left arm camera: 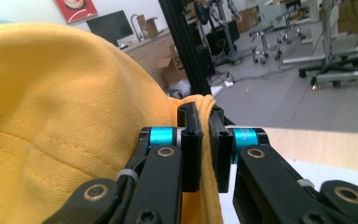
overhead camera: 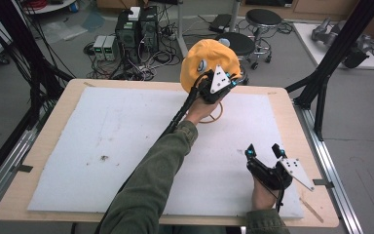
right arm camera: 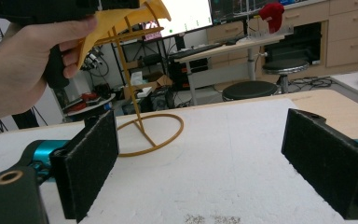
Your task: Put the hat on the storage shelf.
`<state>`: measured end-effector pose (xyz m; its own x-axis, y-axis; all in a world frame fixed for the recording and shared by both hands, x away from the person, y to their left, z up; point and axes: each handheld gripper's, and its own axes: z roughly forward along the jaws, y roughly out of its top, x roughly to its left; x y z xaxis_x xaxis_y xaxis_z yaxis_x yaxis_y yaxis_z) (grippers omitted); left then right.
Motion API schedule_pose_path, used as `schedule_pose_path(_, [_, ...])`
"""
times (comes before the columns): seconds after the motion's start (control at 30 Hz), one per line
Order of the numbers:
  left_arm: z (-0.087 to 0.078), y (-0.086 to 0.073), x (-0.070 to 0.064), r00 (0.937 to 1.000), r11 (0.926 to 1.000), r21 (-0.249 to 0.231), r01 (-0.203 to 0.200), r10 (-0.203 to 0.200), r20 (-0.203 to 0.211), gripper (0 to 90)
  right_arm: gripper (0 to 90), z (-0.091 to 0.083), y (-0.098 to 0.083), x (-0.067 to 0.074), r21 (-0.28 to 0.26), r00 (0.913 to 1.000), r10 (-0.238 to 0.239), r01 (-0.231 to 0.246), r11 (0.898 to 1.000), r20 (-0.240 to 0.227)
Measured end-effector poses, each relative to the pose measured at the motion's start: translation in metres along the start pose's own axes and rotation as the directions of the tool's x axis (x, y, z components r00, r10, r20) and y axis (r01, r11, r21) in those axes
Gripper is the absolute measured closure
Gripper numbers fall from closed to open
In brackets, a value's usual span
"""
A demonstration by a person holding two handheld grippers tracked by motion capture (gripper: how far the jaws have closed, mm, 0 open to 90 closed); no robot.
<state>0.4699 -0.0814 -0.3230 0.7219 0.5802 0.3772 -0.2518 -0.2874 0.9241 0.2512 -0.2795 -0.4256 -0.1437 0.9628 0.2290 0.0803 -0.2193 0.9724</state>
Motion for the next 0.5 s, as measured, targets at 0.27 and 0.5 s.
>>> schedule_pose_path(0.27, [-0.0025, 0.0023, 0.0006, 0.9996, 0.9992, 0.033, -0.023, 0.022, 0.015, 83.4, 9.9, 0.0000, -0.0002, 0.0004, 0.002, 0.9999, -0.011, 0.011, 1.000, 0.001])
schedule_pose_path(0.5, [-0.0034, 0.0029, 0.0015, 0.9996, 0.9991, 0.038, -0.019, 0.018, 0.021, 75.2, 9.8, -0.0006, -0.0001, 0.0010, 0.007, 1.0000, -0.006, 0.006, 1.000, 0.001])
